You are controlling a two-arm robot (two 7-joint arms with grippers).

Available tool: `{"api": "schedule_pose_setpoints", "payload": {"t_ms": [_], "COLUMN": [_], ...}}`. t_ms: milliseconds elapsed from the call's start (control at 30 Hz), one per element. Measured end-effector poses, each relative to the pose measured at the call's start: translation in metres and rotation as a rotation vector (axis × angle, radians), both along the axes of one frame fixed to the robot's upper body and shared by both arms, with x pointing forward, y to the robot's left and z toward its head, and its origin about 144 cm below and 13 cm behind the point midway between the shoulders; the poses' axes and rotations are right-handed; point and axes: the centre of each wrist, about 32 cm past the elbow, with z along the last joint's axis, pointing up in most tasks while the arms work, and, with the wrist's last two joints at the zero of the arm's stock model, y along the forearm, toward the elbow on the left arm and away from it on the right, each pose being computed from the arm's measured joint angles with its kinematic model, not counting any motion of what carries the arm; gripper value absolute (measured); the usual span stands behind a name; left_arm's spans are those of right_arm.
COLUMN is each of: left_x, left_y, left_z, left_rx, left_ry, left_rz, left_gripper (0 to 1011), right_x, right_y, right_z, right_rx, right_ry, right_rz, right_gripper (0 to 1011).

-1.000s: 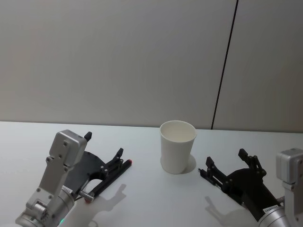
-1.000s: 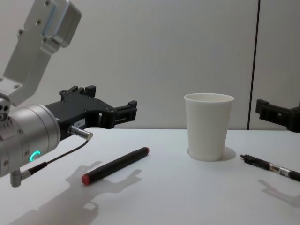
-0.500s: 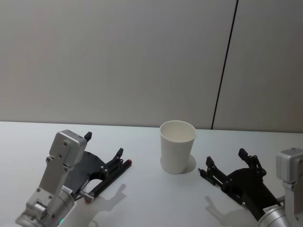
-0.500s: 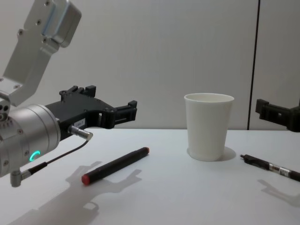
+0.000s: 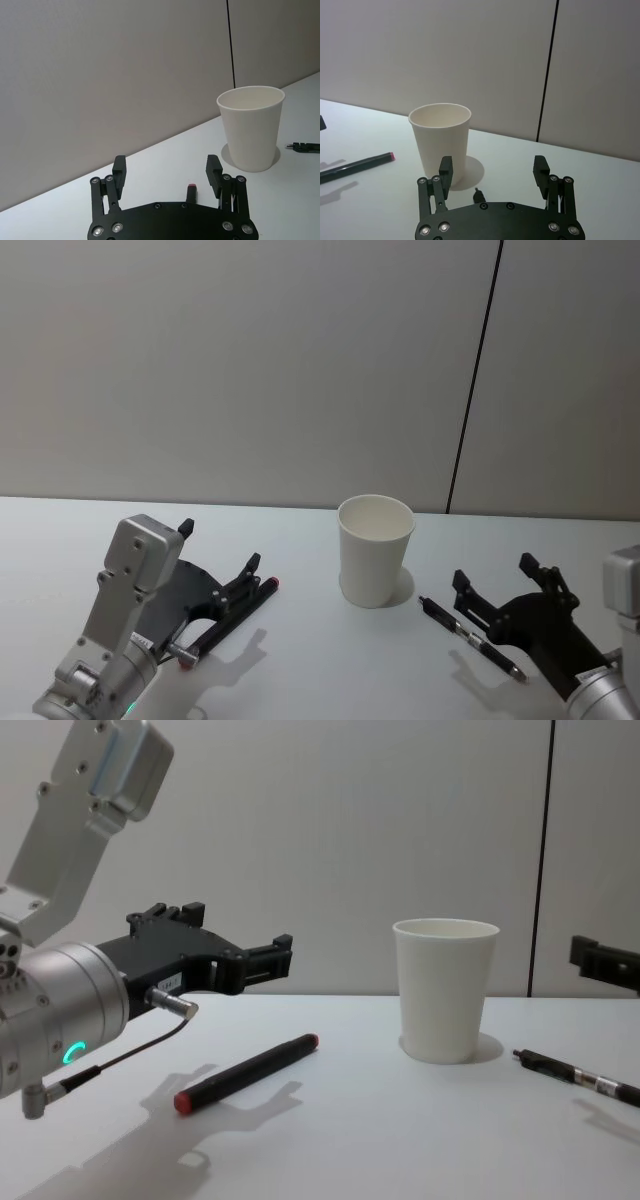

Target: Place the pen into the pen holder.

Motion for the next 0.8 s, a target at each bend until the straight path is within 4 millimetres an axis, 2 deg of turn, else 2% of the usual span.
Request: {"api": "schedule_pose_setpoints", "payload": {"t_ms": [500,800], "left_x": [0.000,0.000], "left_y": [0.000,0.000], "left_z": [0.000,0.000], "left_rx": [0.000,0.000], "left_ry": [0.000,0.000], "left_rz": [0.000,0.000], "left_gripper": [1003,1003], "right_x": [0.005,0.021], "right_y": [-0.016,-0.017], "right_z": [0.009,0.018], "right_rx": [-0.066,-0.139], "right_ry": [0.048,0.091], "right_rz": [0.008,0.049], "right_gripper": [1001,1001]}}
